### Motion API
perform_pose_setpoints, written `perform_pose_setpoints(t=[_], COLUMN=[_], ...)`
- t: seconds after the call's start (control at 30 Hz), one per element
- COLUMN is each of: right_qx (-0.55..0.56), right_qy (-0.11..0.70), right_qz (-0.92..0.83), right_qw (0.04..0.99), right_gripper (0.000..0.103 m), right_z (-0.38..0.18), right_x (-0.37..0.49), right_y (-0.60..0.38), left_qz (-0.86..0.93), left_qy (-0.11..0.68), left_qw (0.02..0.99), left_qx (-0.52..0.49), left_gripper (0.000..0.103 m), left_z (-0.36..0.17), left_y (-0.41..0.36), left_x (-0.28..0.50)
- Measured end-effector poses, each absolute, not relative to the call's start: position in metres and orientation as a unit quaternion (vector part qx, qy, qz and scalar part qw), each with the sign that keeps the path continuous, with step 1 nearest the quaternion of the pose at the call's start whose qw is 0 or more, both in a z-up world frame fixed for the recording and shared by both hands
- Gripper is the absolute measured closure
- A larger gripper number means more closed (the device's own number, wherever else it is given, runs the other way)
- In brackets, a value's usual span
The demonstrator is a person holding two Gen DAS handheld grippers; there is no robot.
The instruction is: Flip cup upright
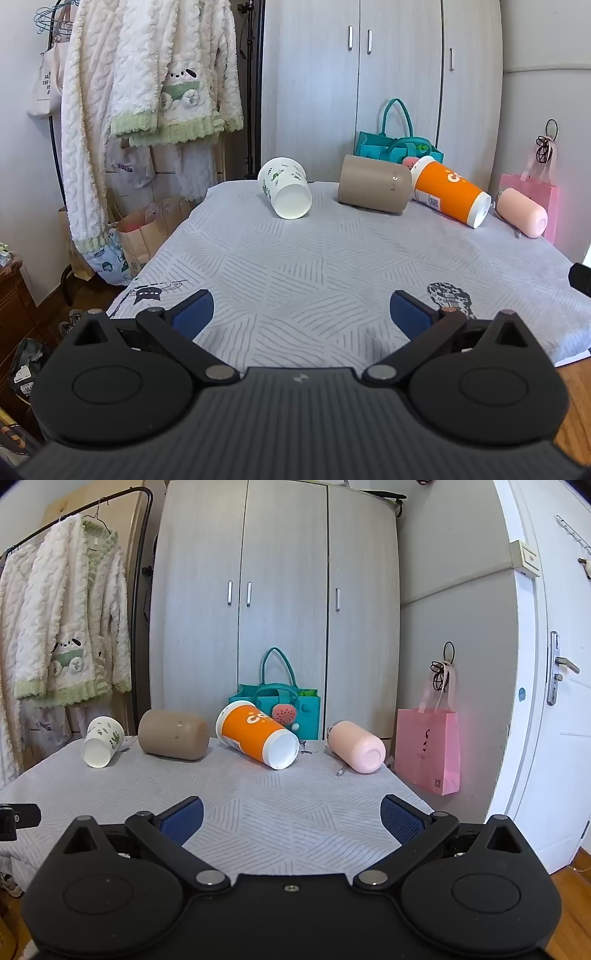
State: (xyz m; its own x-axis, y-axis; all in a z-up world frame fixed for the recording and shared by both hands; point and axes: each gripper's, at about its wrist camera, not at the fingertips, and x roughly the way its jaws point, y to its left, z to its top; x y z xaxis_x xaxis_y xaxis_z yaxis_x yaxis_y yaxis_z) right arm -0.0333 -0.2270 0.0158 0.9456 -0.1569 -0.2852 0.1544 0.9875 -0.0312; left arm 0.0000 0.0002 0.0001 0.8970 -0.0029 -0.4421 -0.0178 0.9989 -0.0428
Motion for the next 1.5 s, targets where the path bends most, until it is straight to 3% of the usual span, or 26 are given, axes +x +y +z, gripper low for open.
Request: perform_pose_setpoints(t=[1.5], right_qx=[0.006], right_qy=[0.155], right_qz=[-0.091], right_qw=[0.984], right_gripper=[0.000], right_z=[0.011], right_x=[-0.029], right_y=[-0.235], left_qz=[-0.051], left_qy=[0.152], left_qw=[0.986], left_qx=[-0.044], left_gripper=[0.000], left_z=[0.001], left_y=[0.005], left_x=[-0.011])
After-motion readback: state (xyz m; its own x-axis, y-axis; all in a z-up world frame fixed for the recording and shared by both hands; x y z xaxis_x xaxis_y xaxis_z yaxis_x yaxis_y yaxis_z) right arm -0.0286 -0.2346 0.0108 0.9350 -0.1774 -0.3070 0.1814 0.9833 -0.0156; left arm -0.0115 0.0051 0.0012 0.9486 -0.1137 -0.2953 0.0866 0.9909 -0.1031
